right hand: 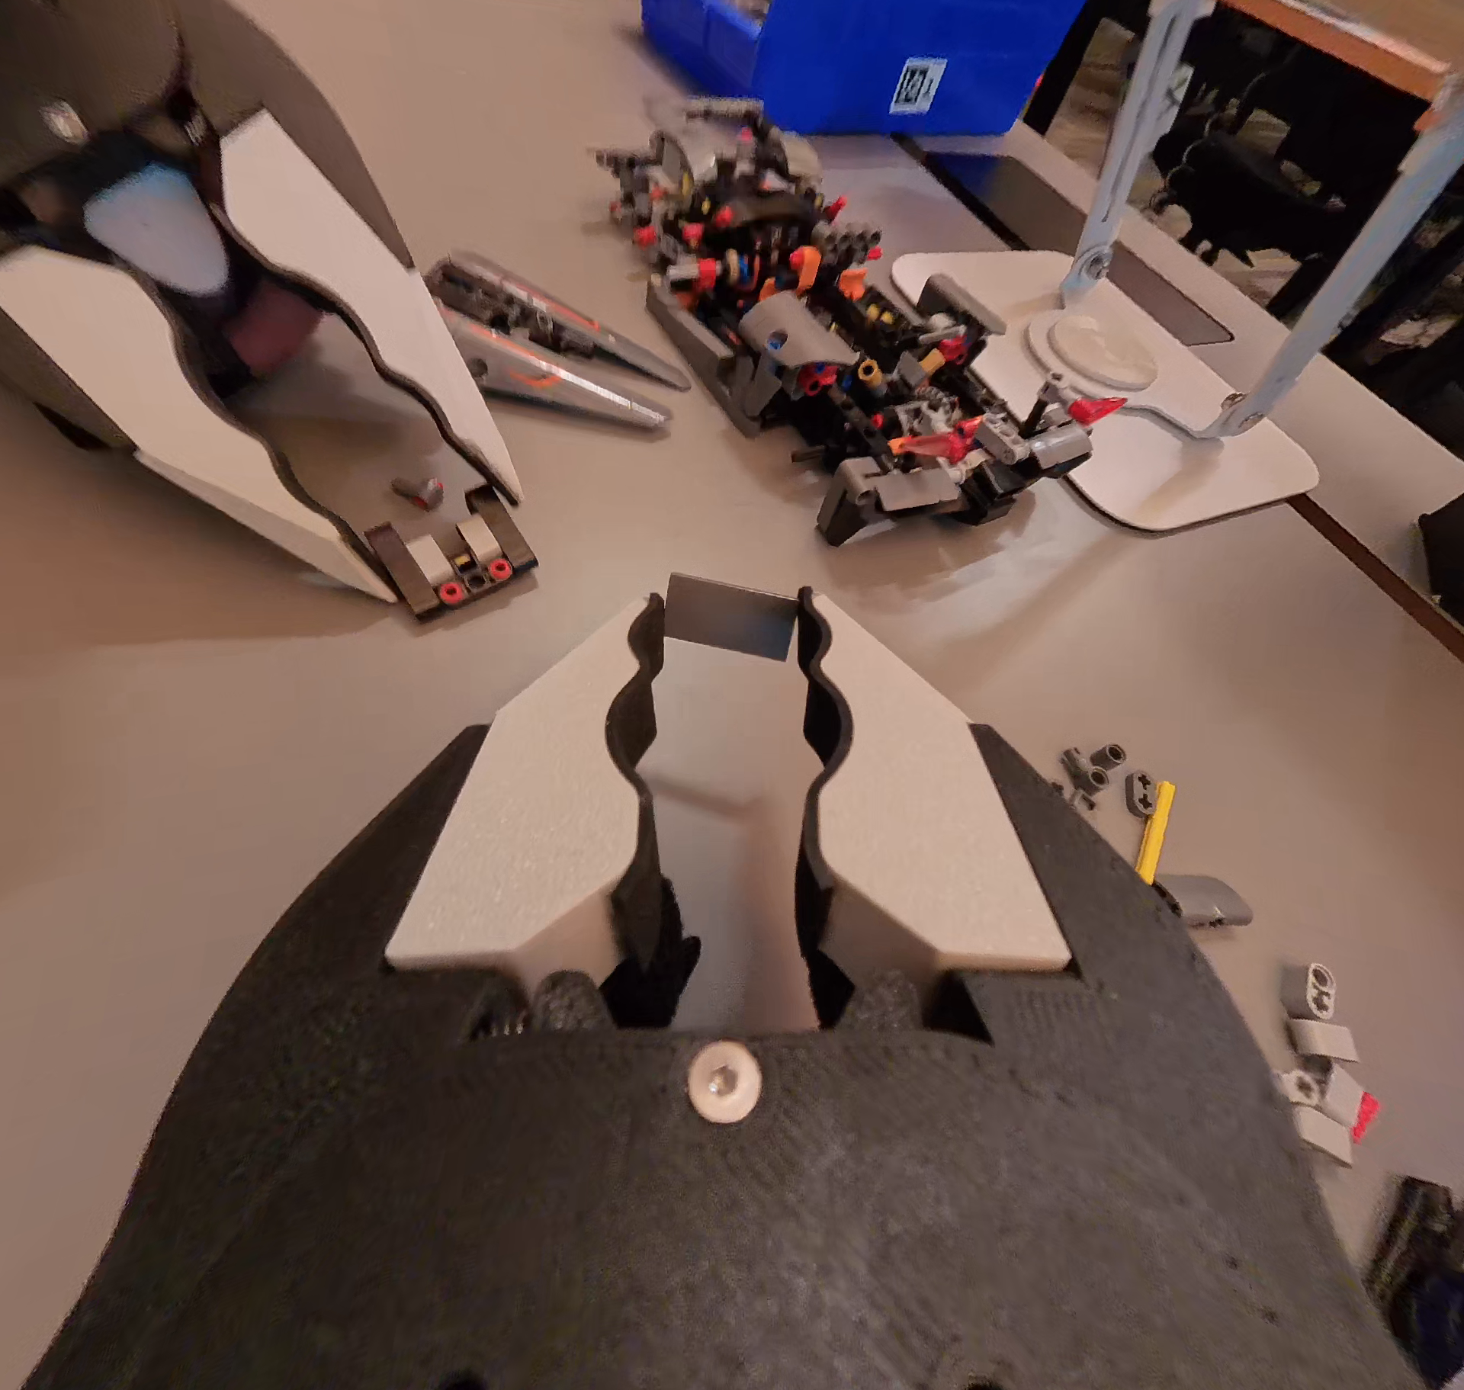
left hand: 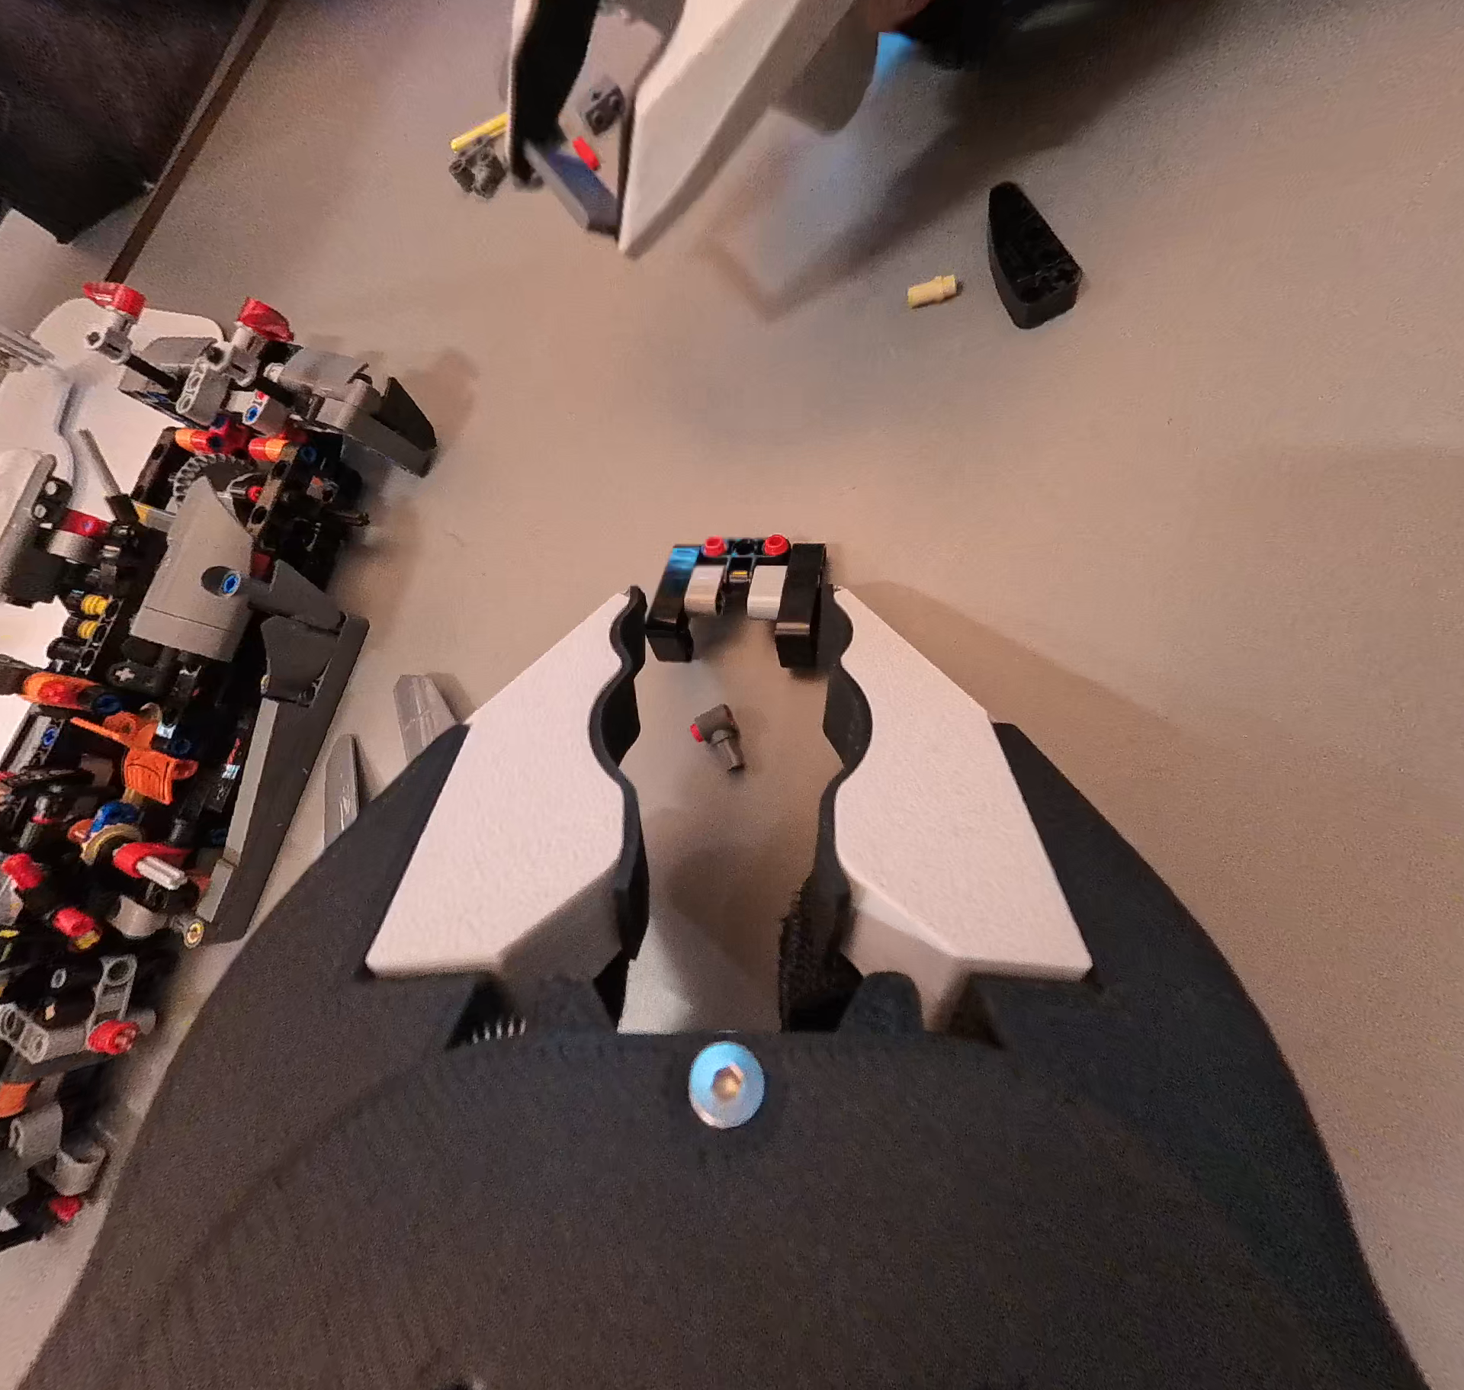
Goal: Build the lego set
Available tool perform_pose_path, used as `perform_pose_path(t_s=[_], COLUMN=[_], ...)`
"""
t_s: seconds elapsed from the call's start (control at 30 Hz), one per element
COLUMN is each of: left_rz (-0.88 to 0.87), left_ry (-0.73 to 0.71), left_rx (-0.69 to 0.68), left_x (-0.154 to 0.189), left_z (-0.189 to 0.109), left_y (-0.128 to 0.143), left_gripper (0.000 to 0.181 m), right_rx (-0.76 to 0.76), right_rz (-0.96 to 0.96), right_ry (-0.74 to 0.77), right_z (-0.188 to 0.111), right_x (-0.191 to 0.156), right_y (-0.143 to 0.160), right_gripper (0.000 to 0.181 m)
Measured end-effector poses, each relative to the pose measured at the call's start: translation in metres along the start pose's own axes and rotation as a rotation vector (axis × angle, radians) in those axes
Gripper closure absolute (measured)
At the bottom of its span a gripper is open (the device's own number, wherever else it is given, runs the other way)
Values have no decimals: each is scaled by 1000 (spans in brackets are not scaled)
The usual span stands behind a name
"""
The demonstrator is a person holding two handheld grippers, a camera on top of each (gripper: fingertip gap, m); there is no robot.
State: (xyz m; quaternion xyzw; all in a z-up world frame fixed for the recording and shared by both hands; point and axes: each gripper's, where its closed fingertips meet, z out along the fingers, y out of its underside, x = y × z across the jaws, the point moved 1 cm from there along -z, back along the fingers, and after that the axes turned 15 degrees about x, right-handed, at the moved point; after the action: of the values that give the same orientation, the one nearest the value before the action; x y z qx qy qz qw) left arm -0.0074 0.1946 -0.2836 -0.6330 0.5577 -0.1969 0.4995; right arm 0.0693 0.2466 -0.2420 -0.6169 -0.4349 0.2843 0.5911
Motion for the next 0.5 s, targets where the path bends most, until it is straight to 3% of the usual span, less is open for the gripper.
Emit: perform_pose_path(t_s=[0.17, 0.33, 0.5], left_rz=[-13, -7, -19], left_ry=[-17, -18, -12], left_rx=[26, 19, 13], left_x=[-3, -3, -2], left_z=[-3, -4, -7], left_y=[-3, -1, 0], left_gripper=[138, 138, 138], right_rx=[407, 730, 748], right_rz=[446, 795, 832], right_ry=[-86, -226, -251], right_z=[-24, -61, -71], right_x=[8, 21, 11], right_y=[-65, -99, -97], right_gripper=[149, 150, 150])
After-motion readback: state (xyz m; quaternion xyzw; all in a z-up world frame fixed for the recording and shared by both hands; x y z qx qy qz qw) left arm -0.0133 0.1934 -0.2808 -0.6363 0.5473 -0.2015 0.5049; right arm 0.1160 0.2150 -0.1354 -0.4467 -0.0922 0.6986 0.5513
